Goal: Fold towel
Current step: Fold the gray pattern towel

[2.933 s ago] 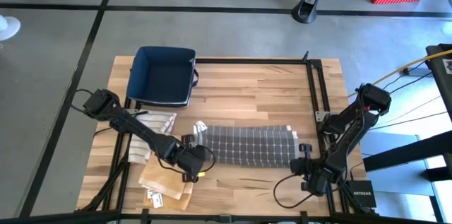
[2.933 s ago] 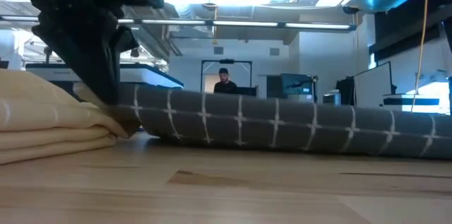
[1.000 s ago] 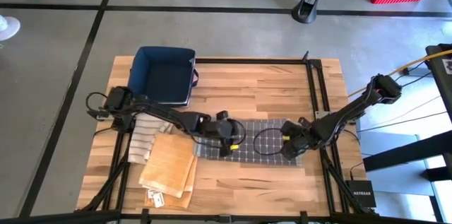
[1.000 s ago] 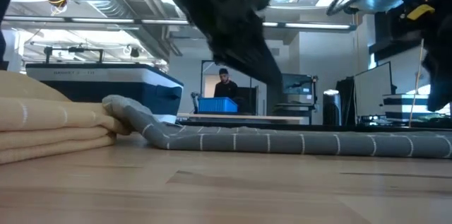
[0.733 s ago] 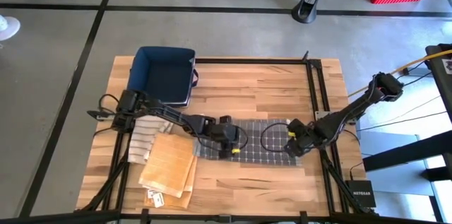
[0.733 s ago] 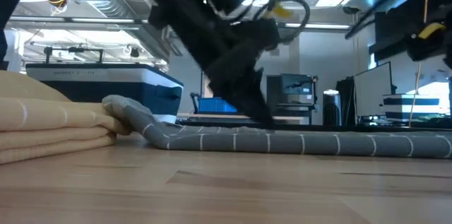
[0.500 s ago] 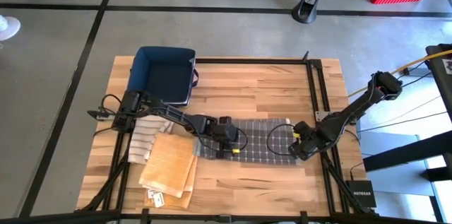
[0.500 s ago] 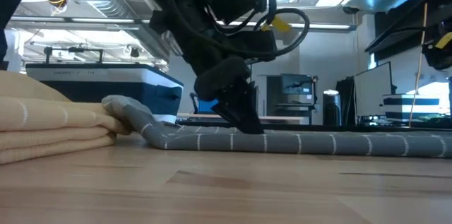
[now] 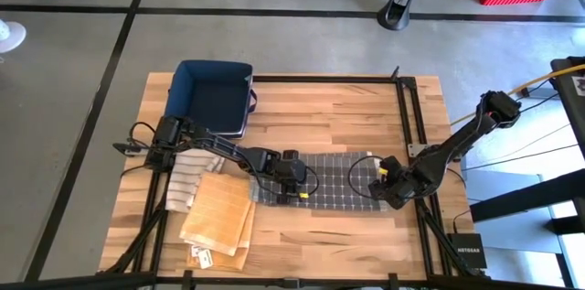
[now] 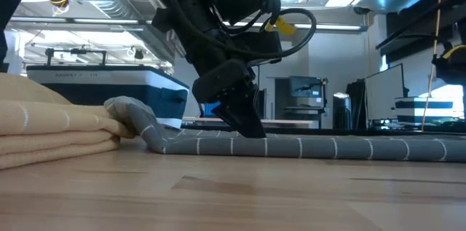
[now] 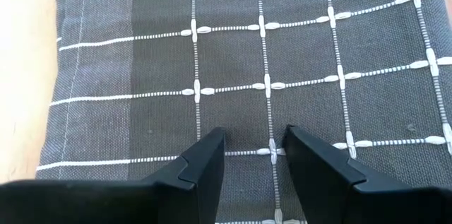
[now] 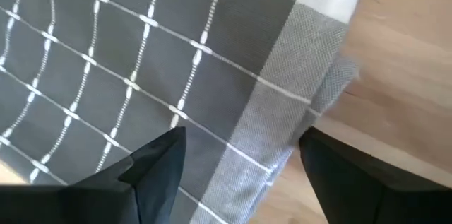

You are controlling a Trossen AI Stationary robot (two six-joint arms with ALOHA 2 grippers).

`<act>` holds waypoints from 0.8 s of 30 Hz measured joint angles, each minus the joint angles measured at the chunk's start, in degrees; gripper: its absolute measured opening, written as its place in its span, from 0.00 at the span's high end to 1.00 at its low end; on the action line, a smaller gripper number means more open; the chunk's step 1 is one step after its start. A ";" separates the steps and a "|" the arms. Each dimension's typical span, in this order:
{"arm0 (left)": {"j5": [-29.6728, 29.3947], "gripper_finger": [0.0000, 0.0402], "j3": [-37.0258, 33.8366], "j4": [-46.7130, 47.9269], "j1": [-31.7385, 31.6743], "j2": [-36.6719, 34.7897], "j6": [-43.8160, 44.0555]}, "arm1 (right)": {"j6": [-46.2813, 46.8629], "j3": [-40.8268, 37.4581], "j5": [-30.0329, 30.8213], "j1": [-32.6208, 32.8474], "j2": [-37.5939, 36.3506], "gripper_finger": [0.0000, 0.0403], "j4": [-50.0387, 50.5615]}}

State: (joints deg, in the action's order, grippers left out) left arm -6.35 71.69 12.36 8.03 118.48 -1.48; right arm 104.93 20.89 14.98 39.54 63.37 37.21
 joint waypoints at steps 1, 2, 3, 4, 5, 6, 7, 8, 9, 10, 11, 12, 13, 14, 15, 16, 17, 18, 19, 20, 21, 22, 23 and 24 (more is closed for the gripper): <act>-0.01 0.64 -0.01 -0.04 0.06 0.01 -0.01 | 0.07 -0.05 0.48 0.03 -0.01 0.30 -0.15; -0.02 0.64 -0.01 -0.07 0.07 0.02 -0.04 | -0.03 -0.11 1.06 0.03 -0.19 0.30 -0.41; 0.00 0.64 -0.03 -0.11 0.07 0.02 -0.02 | -0.09 -0.27 1.79 0.03 -0.36 0.30 -1.15; 0.00 0.64 -0.03 -0.13 0.07 0.02 0.03 | -0.14 -0.46 2.65 0.03 -0.39 0.30 -2.31; 0.02 0.64 -0.06 -0.14 0.05 0.02 0.09 | -0.18 -0.75 3.40 0.03 -0.39 0.30 -3.15; 0.02 0.64 -0.08 -0.15 0.05 0.02 0.09 | -0.16 -1.08 4.17 0.16 -0.39 0.30 -4.18; 0.04 0.64 -0.08 -0.15 0.05 0.02 0.11 | -0.16 -1.58 5.10 0.38 -0.39 0.30 -5.57; 0.04 0.64 -0.08 -0.20 0.05 0.02 0.12 | -0.21 -2.13 5.94 0.49 -0.34 0.30 -7.02; 0.09 0.64 -0.08 -0.20 0.05 0.02 0.10 | -0.24 -2.50 6.71 0.76 -0.17 0.30 -8.58; 0.12 0.64 -0.08 -0.21 0.05 0.02 0.03 | -0.33 -2.71 7.65 0.88 -0.10 0.30 -9.24; 0.15 0.64 -0.10 -0.25 0.05 0.02 0.04 | -0.27 -2.86 8.47 1.09 -0.04 0.30 -10.07; 0.15 0.64 -0.10 -0.27 0.05 0.02 0.04 | -0.14 -3.19 10.26 1.41 0.21 0.30 -12.29; 0.16 0.64 -0.13 -0.39 0.05 0.02 -0.02 | 0.07 -3.13 11.33 1.45 0.37 0.30 -12.62; 0.22 0.64 -0.17 -0.55 0.05 0.02 -0.02 | 0.08 -3.18 12.23 1.70 0.37 0.30 -12.76; 0.20 0.64 -0.18 -0.71 0.05 0.04 -0.03 | 0.06 -3.28 12.78 1.77 0.28 0.30 -13.17; 0.20 0.64 -0.18 -0.96 0.08 -0.01 -0.05 | 0.03 -3.22 13.15 1.75 0.33 0.30 -13.50; 0.21 0.64 -0.05 -1.09 0.12 -0.14 -0.17 | -0.01 -3.27 13.81 1.73 0.50 0.30 -14.01; 0.22 0.64 0.17 -1.09 0.14 -0.13 -0.48 | -0.14 -3.31 14.37 1.73 0.84 0.30 -14.53; 0.26 0.64 0.49 -1.09 0.14 -0.11 -0.70 | -0.18 -3.31 14.81 1.73 1.19 0.31 -14.90; 0.23 0.64 0.94 -0.96 0.14 -0.09 -0.83 | -0.21 -3.27 15.19 1.73 1.53 0.31 -15.13; 0.26 0.64 1.48 -0.70 0.14 -0.01 -0.98 | -0.23 -3.24 15.47 1.73 2.00 0.32 -15.18; 0.32 0.64 2.05 -0.71 0.15 0.06 -0.98 | -0.23 -3.20 15.61 1.73 2.63 0.34 -15.19; 0.33 0.64 2.43 -0.67 0.23 0.14 -0.93 | -0.23 -3.15 15.89 1.73 3.33 0.37 -15.31; 0.34 0.64 2.69 -0.74 0.25 0.18 -0.65 | -0.30 -3.13 16.13 1.73 4.06 0.40 -15.33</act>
State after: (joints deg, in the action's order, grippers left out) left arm -6.01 74.38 11.62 8.28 118.66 -2.12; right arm 104.63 17.76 31.11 41.28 67.44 21.87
